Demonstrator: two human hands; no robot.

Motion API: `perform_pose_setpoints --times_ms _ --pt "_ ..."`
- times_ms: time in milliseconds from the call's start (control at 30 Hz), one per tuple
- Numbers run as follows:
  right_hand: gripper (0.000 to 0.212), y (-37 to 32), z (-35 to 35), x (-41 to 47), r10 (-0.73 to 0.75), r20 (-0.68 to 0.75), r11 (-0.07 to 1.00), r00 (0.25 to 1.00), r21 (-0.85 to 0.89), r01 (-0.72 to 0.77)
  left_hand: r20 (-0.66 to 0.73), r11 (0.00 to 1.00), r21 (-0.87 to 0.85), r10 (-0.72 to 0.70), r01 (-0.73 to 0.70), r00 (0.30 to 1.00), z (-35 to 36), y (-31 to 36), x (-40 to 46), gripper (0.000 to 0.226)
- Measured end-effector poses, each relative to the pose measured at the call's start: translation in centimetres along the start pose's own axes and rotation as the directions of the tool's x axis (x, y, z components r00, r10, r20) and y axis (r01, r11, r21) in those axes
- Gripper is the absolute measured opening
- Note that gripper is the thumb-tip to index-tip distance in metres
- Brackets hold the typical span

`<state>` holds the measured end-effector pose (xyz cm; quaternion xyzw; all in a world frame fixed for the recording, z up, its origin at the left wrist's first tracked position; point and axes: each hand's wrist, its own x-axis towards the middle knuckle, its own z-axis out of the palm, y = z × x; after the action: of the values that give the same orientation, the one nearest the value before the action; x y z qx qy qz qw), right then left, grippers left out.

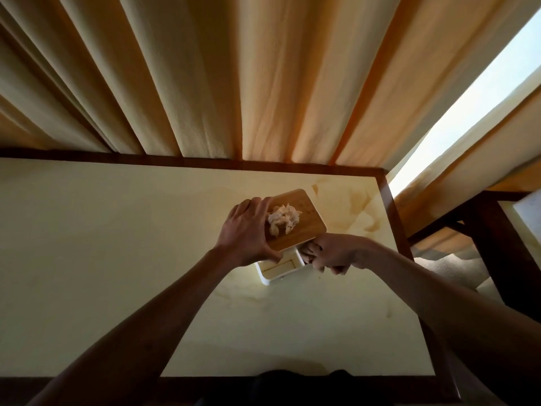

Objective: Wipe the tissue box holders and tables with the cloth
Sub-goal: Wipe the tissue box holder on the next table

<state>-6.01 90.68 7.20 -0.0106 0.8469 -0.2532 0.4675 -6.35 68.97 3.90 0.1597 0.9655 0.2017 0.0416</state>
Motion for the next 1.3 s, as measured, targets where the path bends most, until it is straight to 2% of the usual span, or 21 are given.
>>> perform_pose_setpoints --times_ms 33,133,167,233,300,367,400,533,667,733,800,900,933,967,1033,1100,1133,1200,1300 --pt "0.024 -0.1 0.2 0.0 0.004 0.004 0.999 1.000 -0.038 -0.004 0.006 1.000 -0.006 0.002 -0.002 1.000 -0.1 0.0 0.0 0.119" --pt "0.023 -0.8 1.3 0.2 -0.023 -0.031 0.942 0.999 -0.335 0.011 0.018 1.000 -0.024 0.001 0.000 1.000 0.0 -0.1 -0.1 0.118" --pt "0.024 -0.6 1.7 0.5 -0.029 -0.046 0.928 0.999 -0.373 0.009 0.014 1.000 -0.025 0.001 -0.001 1.000 0.0 -0.1 -0.2 0.118" --pt "0.030 0.0 1.6 0.6 -0.038 -0.023 0.956 0.999 -0.290 0.029 0.012 1.000 -0.025 0.008 -0.008 1.000 -0.1 -0.2 -0.2 0.118" --pt "0.025 0.6 0.4 -0.1 -0.058 0.002 0.994 0.998 -0.087 0.058 0.032 1.000 -0.017 0.027 -0.027 0.999 -0.3 -0.4 -0.1 0.118" --pt "0.035 1.0 -0.7 -0.8 -0.071 0.006 0.997 0.997 0.040 0.071 0.045 0.999 -0.011 0.038 -0.038 0.998 -0.4 -0.5 -0.1 0.118" --pt "0.039 1.0 -0.8 -0.9 -0.074 0.002 0.997 0.997 0.036 0.074 0.043 0.999 -0.013 0.038 -0.037 0.998 -0.4 -0.5 -0.2 0.118" --pt "0.030 0.9 1.8 -0.2 -0.136 -0.033 0.984 0.990 -0.121 0.131 0.042 0.999 -0.022 0.034 -0.033 0.999 -0.4 -0.4 -0.3 0.120" --pt "0.027 1.5 1.4 -2.3 -0.270 -0.099 0.956 0.958 0.094 0.279 0.036 1.000 -0.012 0.024 -0.023 0.999 -0.6 -0.1 -0.7 0.119" --pt "0.023 2.2 0.5 -4.1 -0.279 -0.158 0.928 0.947 0.209 0.308 0.023 1.000 0.006 -0.010 0.010 1.000 -0.5 0.3 -1.0 0.118" --pt "0.033 2.6 0.4 -5.4 -0.237 -0.283 0.906 0.929 0.282 0.316 -0.010 0.996 0.051 -0.072 0.072 0.997 0.0 1.0 -1.5 0.121" --pt "0.028 3.4 0.9 -6.2 -0.042 -0.488 0.858 0.872 0.429 0.282 -0.031 0.968 0.123 -0.215 0.217 0.976 0.7 2.6 -2.4 0.125" --pt "0.027 4.0 1.3 -6.2 0.067 -0.472 0.789 0.879 0.564 0.243 -0.026 0.956 0.132 -0.260 0.261 0.965 0.9 3.2 -2.7 0.125" --pt "0.028 4.3 1.7 -6.2 0.160 -0.405 0.664 0.900 0.719 0.206 -0.029 0.944 0.134 -0.300 0.301 0.954 1.0 3.6 -2.9 0.125" --pt "0.031 4.9 2.8 -6.3 0.236 -0.216 0.298 0.948 0.944 0.141 -0.039 0.927 0.112 -0.356 0.358 0.934 1.1 4.4 -3.4 0.124" --pt "0.032 5.3 4.1 -6.1 0.194 -0.096 -0.037 0.976 0.994 0.105 -0.029 0.918 0.070 -0.388 0.389 0.921 1.2 4.9 -4.1 0.124" --pt "0.032 5.5 4.9 -5.9 0.181 -0.065 -0.145 0.981 0.985 0.092 -0.019 0.918 0.049 -0.394 0.394 0.919 1.2 5.2 -4.5 0.125" --pt "0.034 5.5 6.1 -5.7 0.175 -0.032 -0.231 0.984 0.970 0.073 -0.010 0.919 0.006 -0.395 0.395 0.919 1.2 5.7 -5.5 0.125" --pt "0.036 4.9 7.5 -5.9 0.208 -0.005 -0.206 0.978 0.977 0.049 -0.011 0.929 -0.050 -0.366 0.365 0.930 1.3 6.1 -7.1 0.123"
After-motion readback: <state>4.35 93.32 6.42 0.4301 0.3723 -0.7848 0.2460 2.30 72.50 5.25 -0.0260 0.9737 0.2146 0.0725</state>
